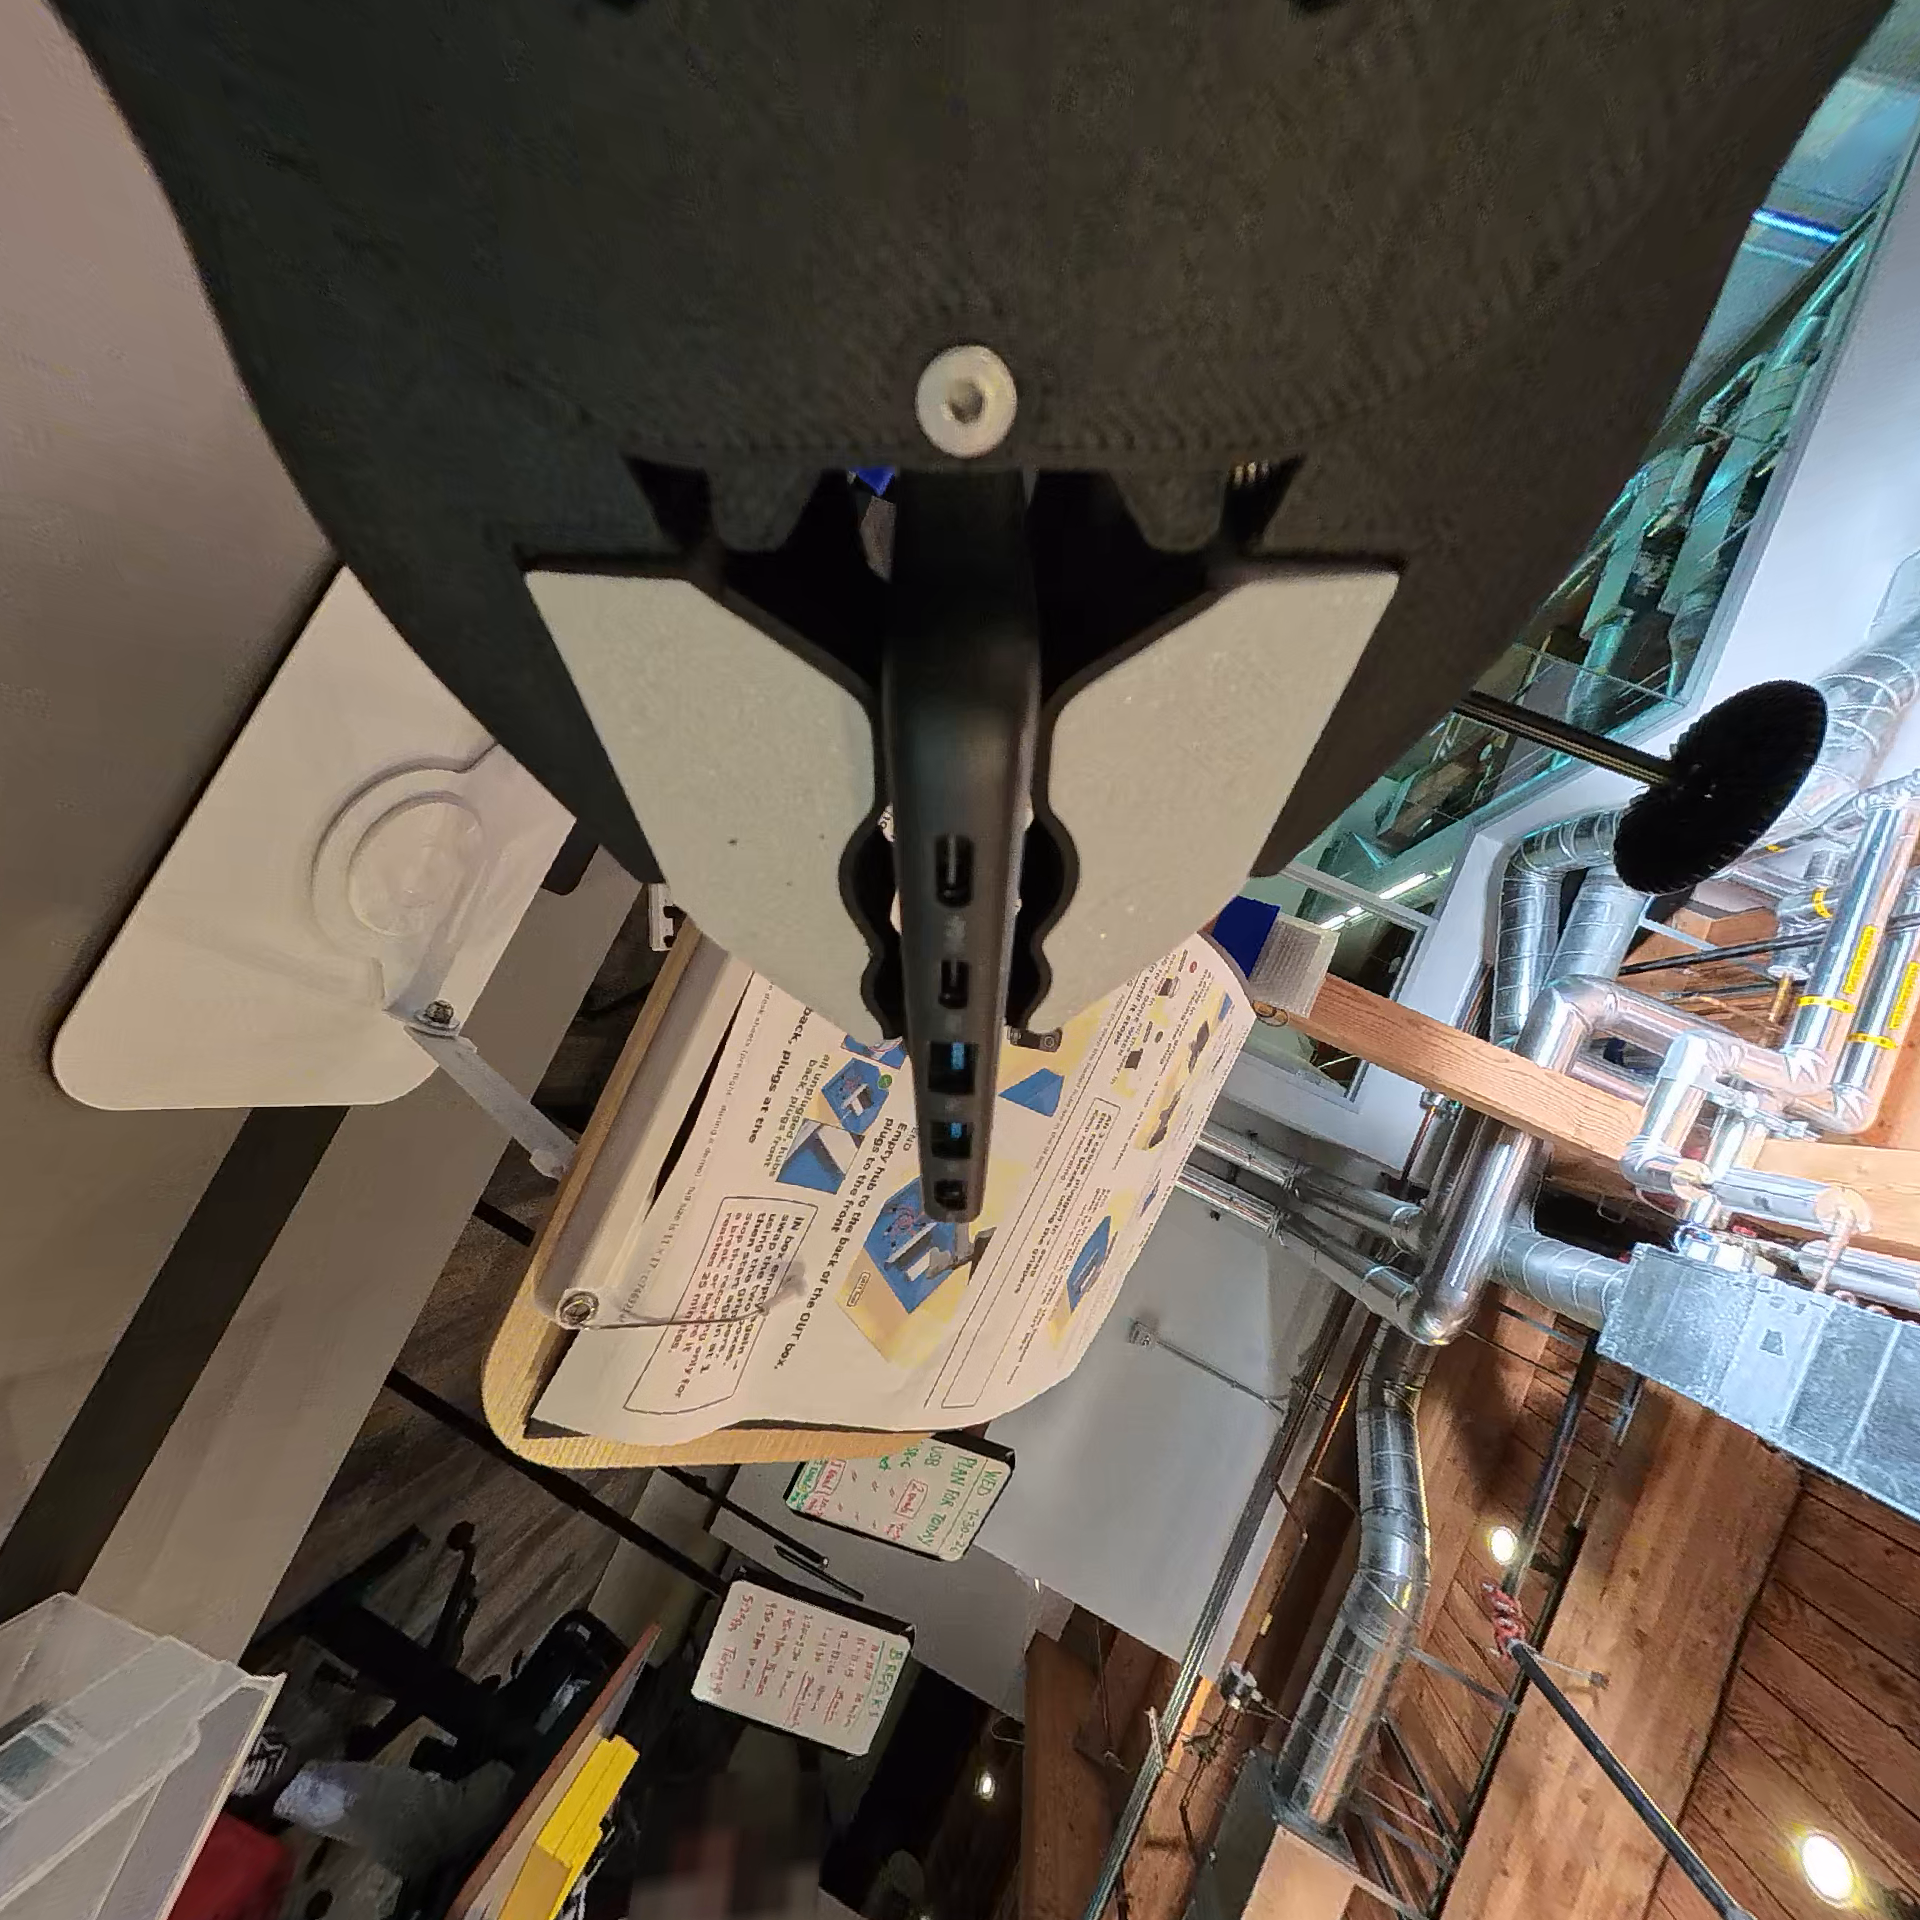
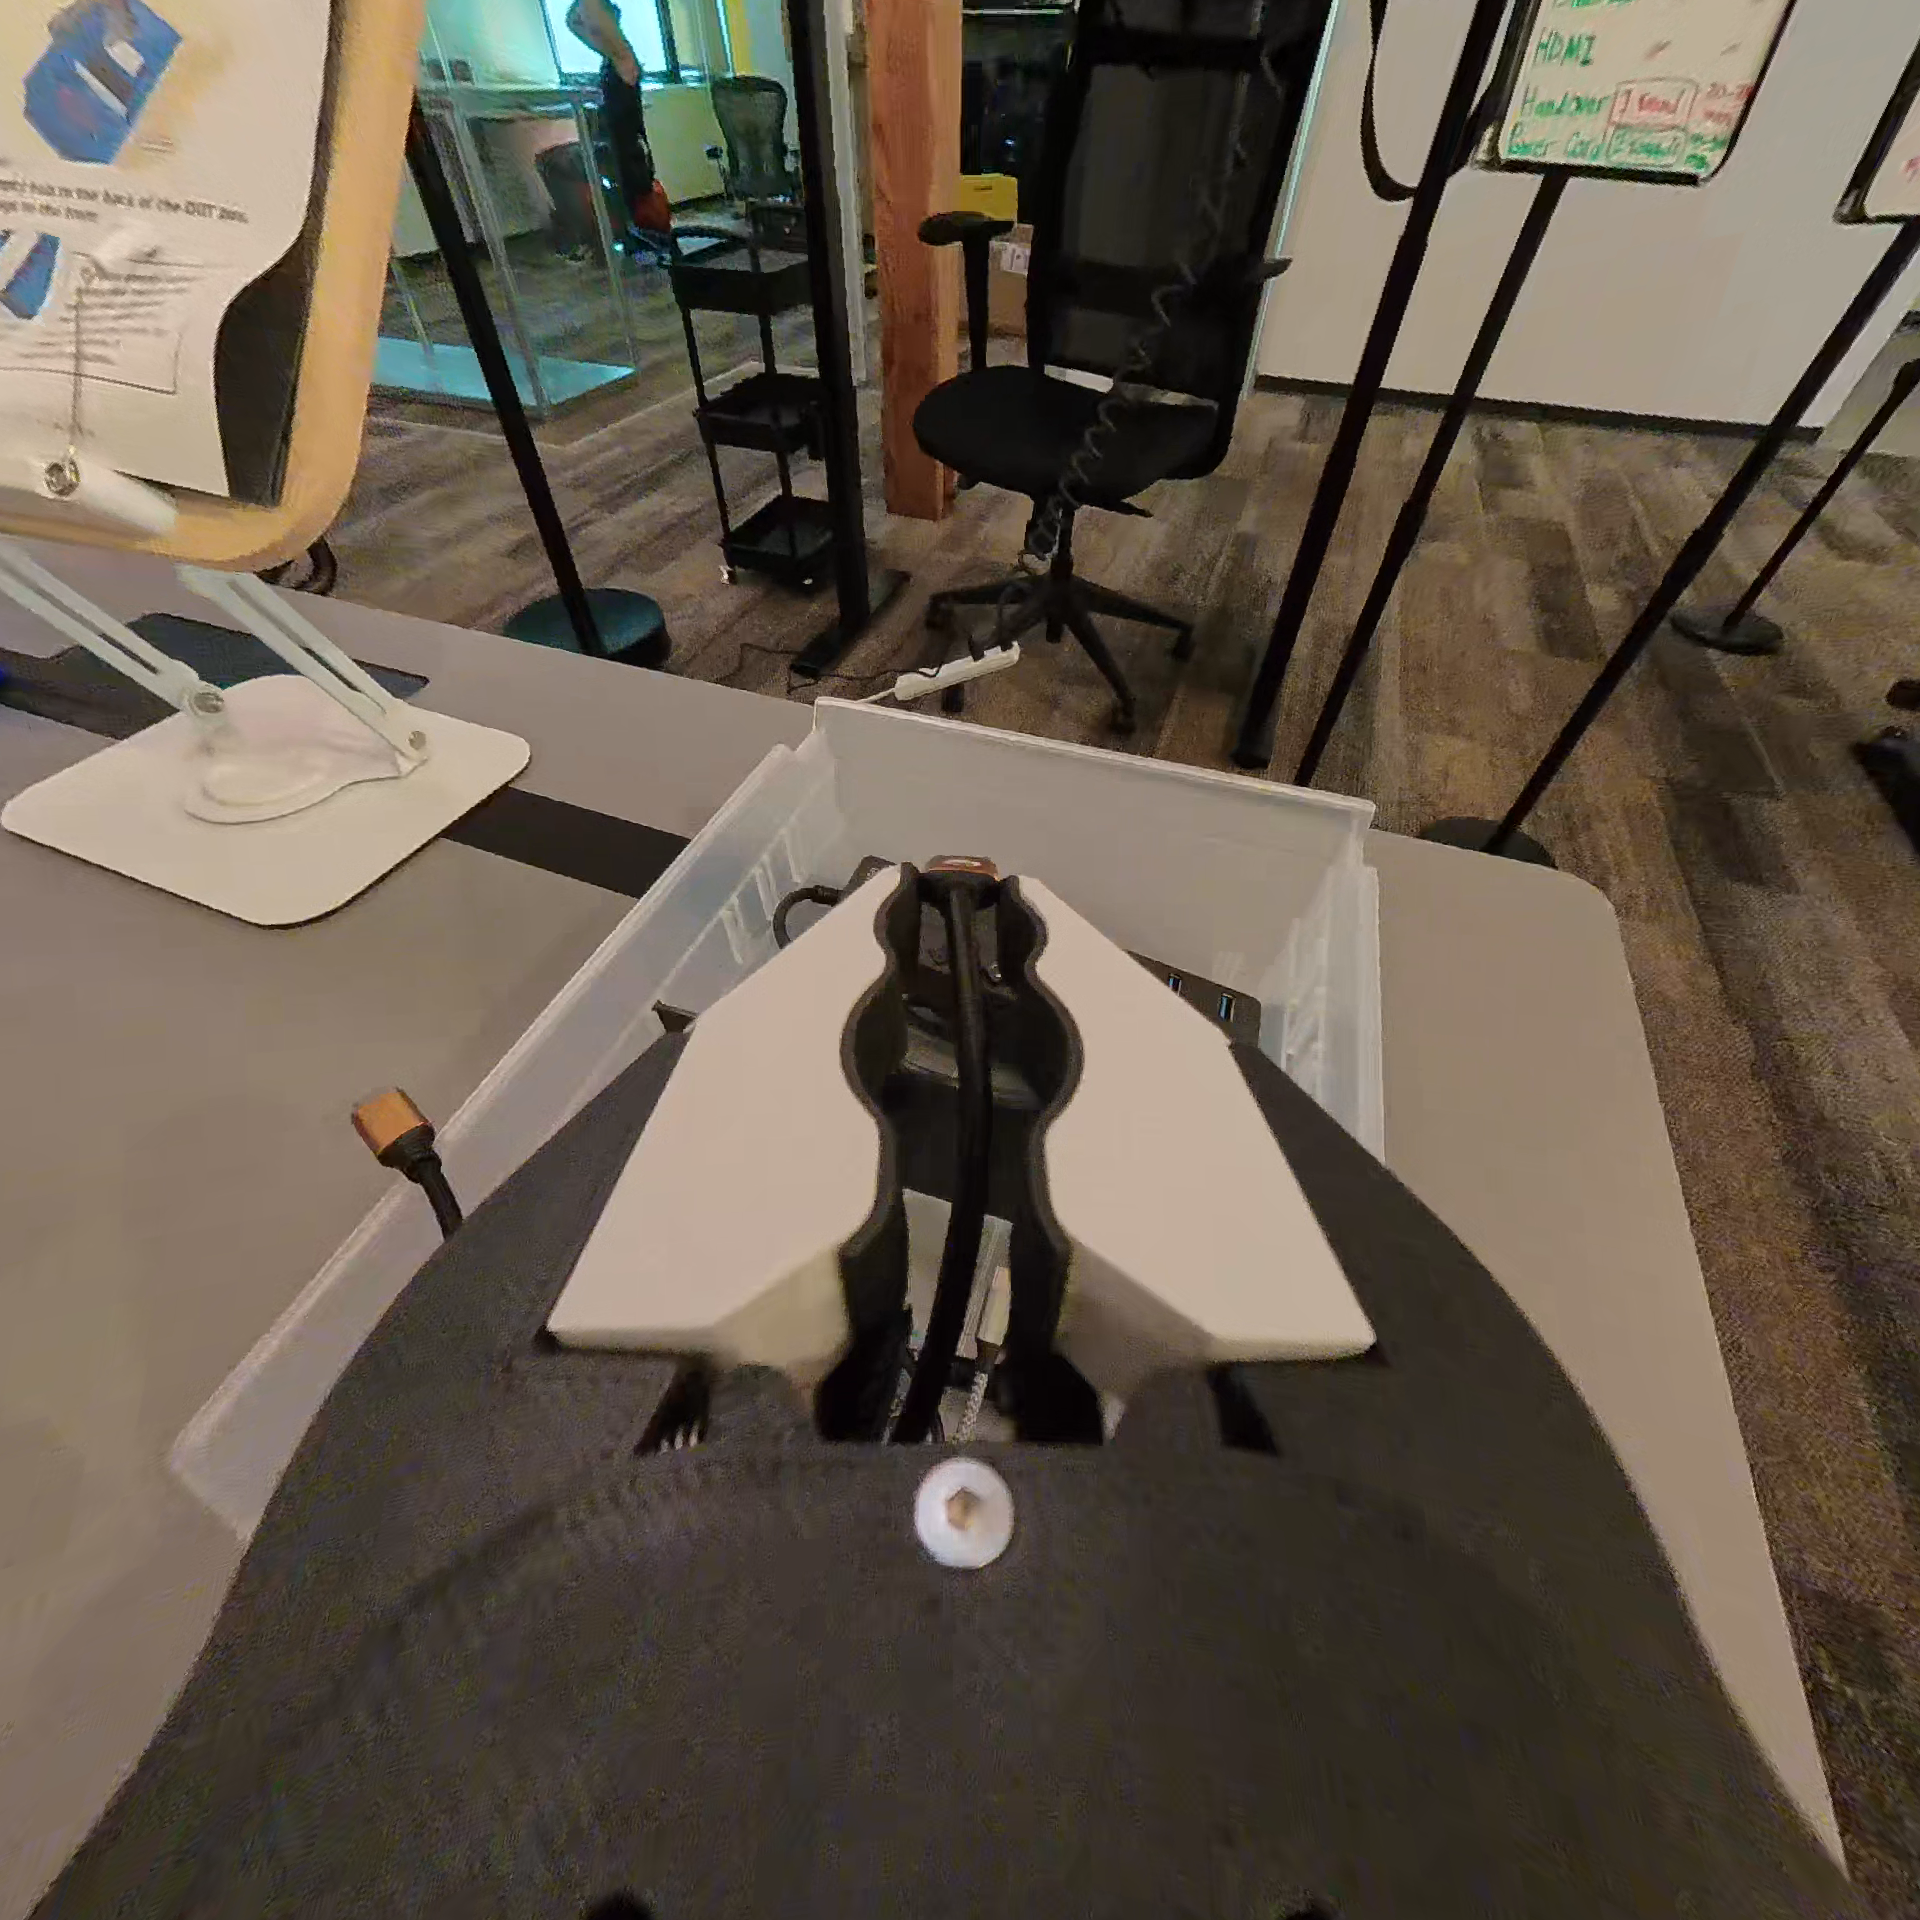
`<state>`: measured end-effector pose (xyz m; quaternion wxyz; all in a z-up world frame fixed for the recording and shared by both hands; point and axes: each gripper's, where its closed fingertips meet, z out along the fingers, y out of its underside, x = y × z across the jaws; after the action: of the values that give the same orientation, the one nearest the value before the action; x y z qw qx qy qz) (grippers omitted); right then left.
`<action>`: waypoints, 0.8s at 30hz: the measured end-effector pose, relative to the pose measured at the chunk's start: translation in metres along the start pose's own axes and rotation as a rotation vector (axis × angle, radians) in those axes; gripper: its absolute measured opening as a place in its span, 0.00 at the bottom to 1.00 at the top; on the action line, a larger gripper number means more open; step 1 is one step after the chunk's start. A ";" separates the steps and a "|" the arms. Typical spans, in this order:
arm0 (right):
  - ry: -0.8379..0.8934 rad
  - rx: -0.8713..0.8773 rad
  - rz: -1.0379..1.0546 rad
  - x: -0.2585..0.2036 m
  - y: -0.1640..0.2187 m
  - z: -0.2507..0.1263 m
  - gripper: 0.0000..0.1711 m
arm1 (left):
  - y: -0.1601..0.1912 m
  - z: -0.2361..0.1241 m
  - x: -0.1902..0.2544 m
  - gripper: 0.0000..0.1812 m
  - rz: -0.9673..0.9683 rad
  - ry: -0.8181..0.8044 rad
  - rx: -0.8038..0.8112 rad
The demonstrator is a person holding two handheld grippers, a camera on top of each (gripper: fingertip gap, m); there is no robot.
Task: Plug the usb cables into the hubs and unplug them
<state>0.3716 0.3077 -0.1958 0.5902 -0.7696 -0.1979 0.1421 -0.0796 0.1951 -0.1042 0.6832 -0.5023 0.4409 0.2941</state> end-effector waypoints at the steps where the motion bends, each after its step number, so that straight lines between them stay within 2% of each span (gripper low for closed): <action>1: 0.006 0.007 0.020 0.006 0.003 -0.003 0.07 | 0.000 0.000 0.000 0.11 0.000 0.001 0.000; 6: 0.038 0.118 0.097 0.028 -0.011 -0.030 0.07 | 0.001 0.001 0.001 0.11 -0.002 0.005 0.000; 14: 0.064 0.107 0.122 0.040 -0.004 -0.038 0.07 | -0.001 0.001 0.005 0.11 0.010 0.014 0.003; 19: 0.011 -0.097 0.009 0.011 0.031 -0.012 0.07 | -0.002 0.002 0.008 0.11 0.012 0.024 0.008; 24: 0.017 -0.453 -0.311 0.004 0.081 -0.001 0.07 | -0.002 0.002 0.011 0.11 0.015 0.035 0.011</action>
<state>0.3868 0.2910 -0.2735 0.4192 -0.8436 -0.3354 -0.0045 -0.0722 0.1957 -0.1131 0.6760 -0.5003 0.4581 0.2880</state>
